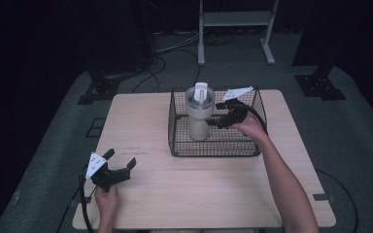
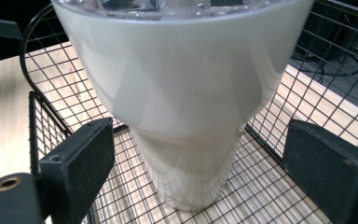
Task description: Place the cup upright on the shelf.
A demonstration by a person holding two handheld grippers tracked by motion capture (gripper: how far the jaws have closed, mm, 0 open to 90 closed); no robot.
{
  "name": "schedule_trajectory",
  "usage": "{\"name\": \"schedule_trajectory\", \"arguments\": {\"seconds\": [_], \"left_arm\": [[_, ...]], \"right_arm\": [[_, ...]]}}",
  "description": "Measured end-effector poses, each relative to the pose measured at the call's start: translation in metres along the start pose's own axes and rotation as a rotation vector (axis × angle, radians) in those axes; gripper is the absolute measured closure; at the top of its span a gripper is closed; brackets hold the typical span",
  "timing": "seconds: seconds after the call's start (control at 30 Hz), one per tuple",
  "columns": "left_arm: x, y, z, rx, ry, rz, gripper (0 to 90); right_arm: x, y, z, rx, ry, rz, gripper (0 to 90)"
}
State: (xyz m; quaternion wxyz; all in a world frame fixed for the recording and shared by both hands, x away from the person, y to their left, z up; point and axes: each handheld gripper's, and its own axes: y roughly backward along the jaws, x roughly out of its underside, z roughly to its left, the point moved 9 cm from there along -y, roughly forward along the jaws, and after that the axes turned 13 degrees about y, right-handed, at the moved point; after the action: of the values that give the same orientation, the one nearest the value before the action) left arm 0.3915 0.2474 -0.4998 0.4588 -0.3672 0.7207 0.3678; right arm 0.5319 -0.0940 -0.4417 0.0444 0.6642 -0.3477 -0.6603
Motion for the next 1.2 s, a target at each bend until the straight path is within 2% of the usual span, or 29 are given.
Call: {"name": "schedule_trajectory", "arguments": {"seconds": [0.2, 0.3, 0.53, 1.2], "left_arm": [[0.0, 0.0, 0.0, 0.001, 0.001, -0.003, 0.0], [0.0, 0.0, 0.0, 0.001, 0.0, -0.003, 0.0], [0.0, -0.001, -0.001, 0.001, -0.003, -0.004, 0.0], [0.0, -0.001, -0.001, -0.003, -0.007, -0.002, 0.0]], "right_arm": [[-0.001, 0.012, -0.003, 0.026, -0.017, 0.016, 8.6], [-0.004, 0.023, -0.004, 0.04, -0.023, 0.007, 8.6], [-0.012, 0.038, 0.001, 0.031, -0.049, -0.019, 8.6], [-0.013, 0.075, 0.005, 0.068, -0.041, -0.021, 8.7]]}}
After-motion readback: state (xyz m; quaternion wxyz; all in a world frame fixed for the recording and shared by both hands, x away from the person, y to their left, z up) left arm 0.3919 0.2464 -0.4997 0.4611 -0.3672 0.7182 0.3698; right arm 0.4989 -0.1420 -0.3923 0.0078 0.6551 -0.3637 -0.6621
